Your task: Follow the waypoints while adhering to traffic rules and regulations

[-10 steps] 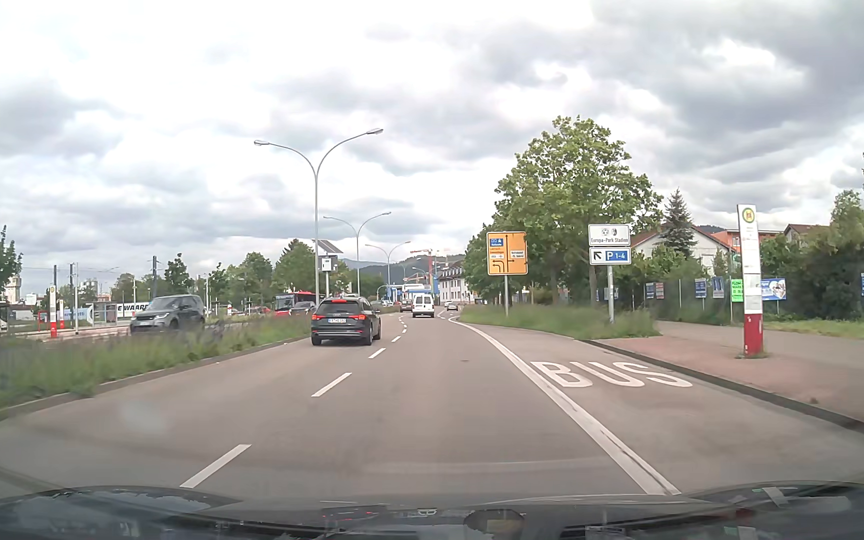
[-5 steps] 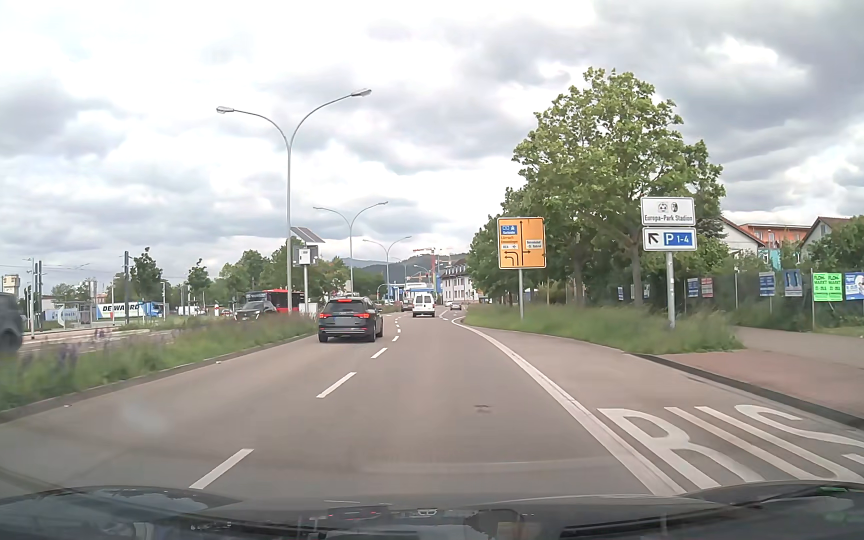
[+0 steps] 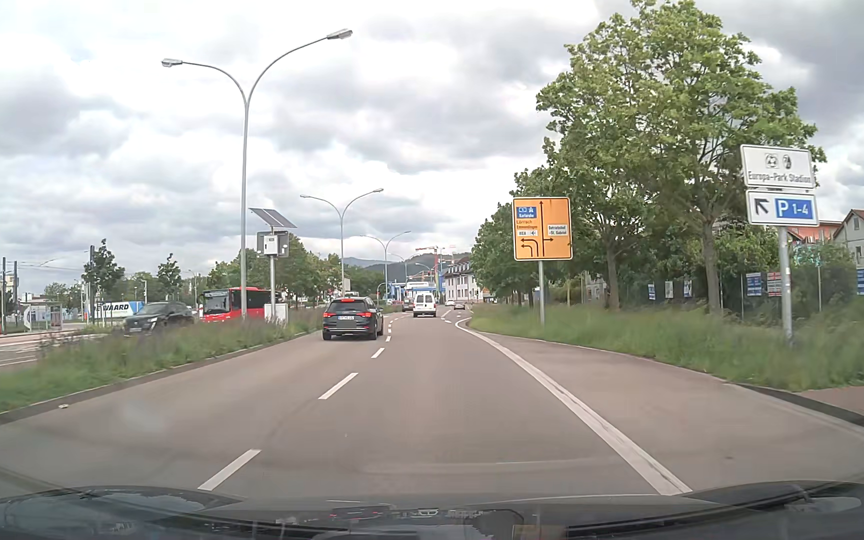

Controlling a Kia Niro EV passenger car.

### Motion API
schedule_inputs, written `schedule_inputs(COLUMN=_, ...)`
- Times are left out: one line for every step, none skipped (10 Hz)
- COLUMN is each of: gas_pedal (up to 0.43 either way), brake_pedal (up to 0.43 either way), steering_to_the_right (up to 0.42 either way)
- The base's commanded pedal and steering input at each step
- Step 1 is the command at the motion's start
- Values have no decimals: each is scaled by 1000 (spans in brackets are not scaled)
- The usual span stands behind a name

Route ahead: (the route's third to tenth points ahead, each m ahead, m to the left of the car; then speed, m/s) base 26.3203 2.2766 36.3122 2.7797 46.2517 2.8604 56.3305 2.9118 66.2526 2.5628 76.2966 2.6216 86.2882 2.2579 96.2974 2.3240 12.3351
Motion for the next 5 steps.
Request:
schedule_inputs(gas_pedal=67, brake_pedal=0, steering_to_the_right=-5)
schedule_inputs(gas_pedal=67, brake_pedal=0, steering_to_the_right=-5)
schedule_inputs(gas_pedal=67, brake_pedal=0, steering_to_the_right=-5)
schedule_inputs(gas_pedal=67, brake_pedal=0, steering_to_the_right=-5)
schedule_inputs(gas_pedal=59, brake_pedal=0, steering_to_the_right=-5)
